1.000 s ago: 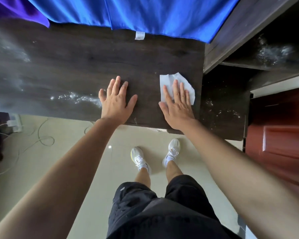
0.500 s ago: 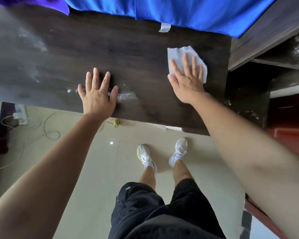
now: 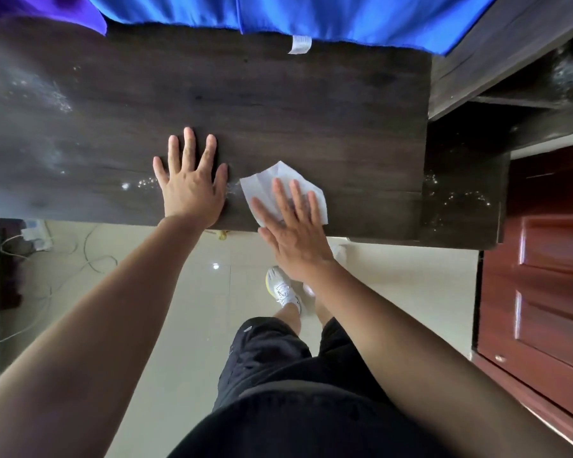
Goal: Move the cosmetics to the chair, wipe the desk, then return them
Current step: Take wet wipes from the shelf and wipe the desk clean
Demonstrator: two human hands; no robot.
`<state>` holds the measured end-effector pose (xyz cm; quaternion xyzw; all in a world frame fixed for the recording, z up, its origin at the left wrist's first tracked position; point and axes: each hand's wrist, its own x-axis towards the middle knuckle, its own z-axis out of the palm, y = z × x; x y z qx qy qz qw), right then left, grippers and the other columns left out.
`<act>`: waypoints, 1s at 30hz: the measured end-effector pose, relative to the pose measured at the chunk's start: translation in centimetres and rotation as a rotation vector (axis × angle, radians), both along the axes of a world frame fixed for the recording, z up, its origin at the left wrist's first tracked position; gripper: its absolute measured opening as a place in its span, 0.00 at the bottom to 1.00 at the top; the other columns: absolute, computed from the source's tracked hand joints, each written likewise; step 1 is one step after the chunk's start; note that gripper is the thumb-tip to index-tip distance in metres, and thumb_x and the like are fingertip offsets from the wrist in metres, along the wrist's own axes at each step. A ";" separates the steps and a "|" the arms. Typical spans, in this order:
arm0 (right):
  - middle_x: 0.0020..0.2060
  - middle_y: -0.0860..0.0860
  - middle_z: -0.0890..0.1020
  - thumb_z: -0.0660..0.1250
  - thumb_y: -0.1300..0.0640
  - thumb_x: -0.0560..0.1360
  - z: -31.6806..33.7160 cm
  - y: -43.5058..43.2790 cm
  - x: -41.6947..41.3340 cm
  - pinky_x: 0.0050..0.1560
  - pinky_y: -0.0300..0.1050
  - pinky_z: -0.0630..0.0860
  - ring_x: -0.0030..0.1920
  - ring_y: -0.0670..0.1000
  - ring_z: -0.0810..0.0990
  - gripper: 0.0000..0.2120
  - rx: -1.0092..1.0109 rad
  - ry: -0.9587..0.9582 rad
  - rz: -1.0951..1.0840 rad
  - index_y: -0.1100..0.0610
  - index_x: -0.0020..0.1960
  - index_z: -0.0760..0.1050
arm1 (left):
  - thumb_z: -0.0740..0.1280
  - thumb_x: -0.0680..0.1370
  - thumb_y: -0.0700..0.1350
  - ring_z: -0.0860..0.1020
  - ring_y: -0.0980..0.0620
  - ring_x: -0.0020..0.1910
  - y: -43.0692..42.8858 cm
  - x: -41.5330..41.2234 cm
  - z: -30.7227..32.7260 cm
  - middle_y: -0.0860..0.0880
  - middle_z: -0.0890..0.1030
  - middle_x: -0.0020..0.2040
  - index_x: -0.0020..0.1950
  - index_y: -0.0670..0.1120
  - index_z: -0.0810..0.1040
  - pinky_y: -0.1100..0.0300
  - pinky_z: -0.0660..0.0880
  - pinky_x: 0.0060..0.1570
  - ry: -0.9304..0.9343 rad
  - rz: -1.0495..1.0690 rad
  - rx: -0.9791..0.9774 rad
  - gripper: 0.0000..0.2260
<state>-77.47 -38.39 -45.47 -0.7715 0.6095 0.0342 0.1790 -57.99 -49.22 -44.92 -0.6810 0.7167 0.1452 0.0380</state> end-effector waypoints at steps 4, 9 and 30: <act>0.81 0.55 0.46 0.50 0.47 0.86 -0.2 2.5 -7.1 0.78 0.64 0.44 0.80 0.62 0.41 0.25 -0.027 0.024 -0.056 0.44 0.82 0.50 | 0.50 0.82 0.58 0.49 0.40 0.79 0.1 -0.3 -0.3 0.45 0.52 0.81 0.79 0.54 0.56 0.34 0.48 0.73 0.001 0.025 -0.010 0.25; 0.81 0.60 0.45 0.51 0.43 0.85 -0.3 4.6 -14.5 0.77 0.65 0.40 0.79 0.66 0.40 0.28 0.017 0.041 -0.237 0.48 0.82 0.51 | 0.51 0.82 0.57 0.49 0.41 0.79 0.1 -0.8 -0.5 0.46 0.52 0.81 0.79 0.55 0.56 0.34 0.47 0.73 0.009 0.066 -0.009 0.25; 0.81 0.59 0.43 0.47 0.39 0.84 -0.2 -1.5 -0.3 0.75 0.70 0.41 0.78 0.70 0.40 0.29 -0.027 -0.051 -0.169 0.45 0.82 0.45 | 0.51 0.82 0.61 0.44 0.41 0.79 0.1 6.1 4.4 0.47 0.45 0.81 0.80 0.58 0.51 0.35 0.48 0.74 -0.121 0.012 0.145 0.27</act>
